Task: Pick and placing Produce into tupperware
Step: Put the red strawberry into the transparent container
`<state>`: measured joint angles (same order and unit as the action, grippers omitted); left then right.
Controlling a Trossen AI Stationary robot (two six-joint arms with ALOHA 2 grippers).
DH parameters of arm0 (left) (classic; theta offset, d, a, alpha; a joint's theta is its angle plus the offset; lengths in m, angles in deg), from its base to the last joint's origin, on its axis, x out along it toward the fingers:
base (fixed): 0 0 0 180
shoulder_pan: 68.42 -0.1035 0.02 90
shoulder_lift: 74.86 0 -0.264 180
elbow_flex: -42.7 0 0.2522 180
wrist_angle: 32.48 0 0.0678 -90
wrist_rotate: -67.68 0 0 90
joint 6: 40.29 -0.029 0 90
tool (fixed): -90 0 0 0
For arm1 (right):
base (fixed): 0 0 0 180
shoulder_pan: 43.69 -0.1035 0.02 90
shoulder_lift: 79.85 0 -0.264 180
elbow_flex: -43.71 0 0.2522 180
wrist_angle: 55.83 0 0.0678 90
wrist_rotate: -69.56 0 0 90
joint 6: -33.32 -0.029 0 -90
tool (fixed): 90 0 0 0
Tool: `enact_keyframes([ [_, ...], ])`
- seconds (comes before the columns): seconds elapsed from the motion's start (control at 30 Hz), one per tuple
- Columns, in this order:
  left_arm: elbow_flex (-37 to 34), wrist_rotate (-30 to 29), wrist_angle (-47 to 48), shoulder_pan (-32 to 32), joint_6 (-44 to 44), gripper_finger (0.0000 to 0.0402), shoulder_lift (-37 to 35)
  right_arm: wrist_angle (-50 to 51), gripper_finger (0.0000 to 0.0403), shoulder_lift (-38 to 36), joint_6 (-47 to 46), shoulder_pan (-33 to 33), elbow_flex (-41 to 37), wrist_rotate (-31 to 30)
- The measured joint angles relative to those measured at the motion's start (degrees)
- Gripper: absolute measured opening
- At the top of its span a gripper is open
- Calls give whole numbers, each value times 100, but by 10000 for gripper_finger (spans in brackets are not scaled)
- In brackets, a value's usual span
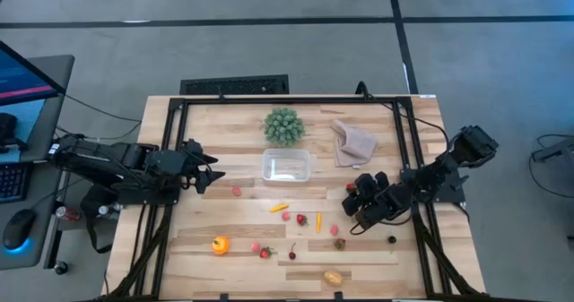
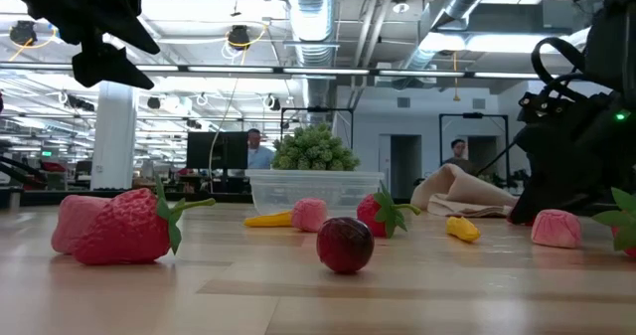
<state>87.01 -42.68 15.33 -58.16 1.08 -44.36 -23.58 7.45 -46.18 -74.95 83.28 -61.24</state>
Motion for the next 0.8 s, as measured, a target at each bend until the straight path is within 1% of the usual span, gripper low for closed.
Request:
enact_keyframes([
  [0.2,0,-18,13,0,-13,316,0,-55,144,1,-2,-4,1,-1],
  [0.5,0,-149,15,0,-17,316,-1,-113,158,4,-4,-6,106,79],
  [0.63,0,-149,15,0,-20,316,0,-174,148,6,12,-14,224,175],
  [0.8,0,-220,20,0,-20,316,0,-197,137,6,28,-28,332,154],
])
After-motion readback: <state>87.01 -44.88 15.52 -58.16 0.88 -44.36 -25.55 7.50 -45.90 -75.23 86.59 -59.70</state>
